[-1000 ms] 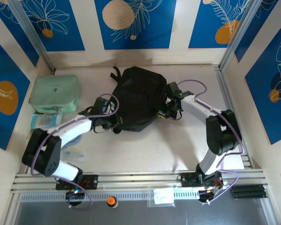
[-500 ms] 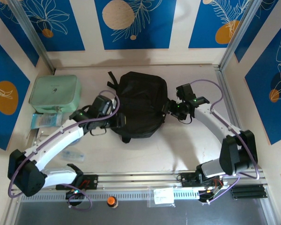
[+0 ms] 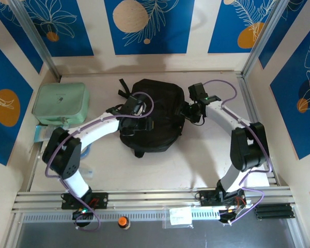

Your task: Pack books, pencil case, and school supplies into a backpack

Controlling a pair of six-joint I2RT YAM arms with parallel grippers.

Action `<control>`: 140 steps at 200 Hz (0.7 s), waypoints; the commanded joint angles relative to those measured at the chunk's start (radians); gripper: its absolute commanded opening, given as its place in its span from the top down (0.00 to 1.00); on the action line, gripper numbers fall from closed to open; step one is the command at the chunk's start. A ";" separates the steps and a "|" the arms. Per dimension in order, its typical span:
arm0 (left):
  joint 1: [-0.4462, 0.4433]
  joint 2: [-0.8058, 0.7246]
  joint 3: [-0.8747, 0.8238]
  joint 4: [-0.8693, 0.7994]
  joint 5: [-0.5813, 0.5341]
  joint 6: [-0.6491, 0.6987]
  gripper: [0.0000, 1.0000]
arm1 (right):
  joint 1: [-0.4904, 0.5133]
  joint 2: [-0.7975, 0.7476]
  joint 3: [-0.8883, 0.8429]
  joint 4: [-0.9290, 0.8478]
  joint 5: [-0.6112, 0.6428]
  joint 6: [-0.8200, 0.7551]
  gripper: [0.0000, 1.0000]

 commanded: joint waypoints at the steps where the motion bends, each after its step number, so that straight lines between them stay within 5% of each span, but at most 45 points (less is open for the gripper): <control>1: 0.000 0.010 -0.048 0.027 0.047 -0.003 0.43 | -0.003 0.059 0.044 -0.036 -0.015 -0.016 0.60; 38: -0.004 -0.043 -0.231 0.076 0.060 -0.061 0.44 | 0.006 0.101 0.009 -0.025 -0.025 -0.005 0.74; 81: -0.006 -0.153 -0.387 0.077 0.043 -0.093 0.44 | 0.046 0.093 -0.082 -0.010 -0.068 -0.001 0.78; 140: -0.005 -0.312 -0.250 -0.017 -0.033 0.036 0.40 | 0.089 -0.053 -0.144 0.021 -0.071 -0.006 0.75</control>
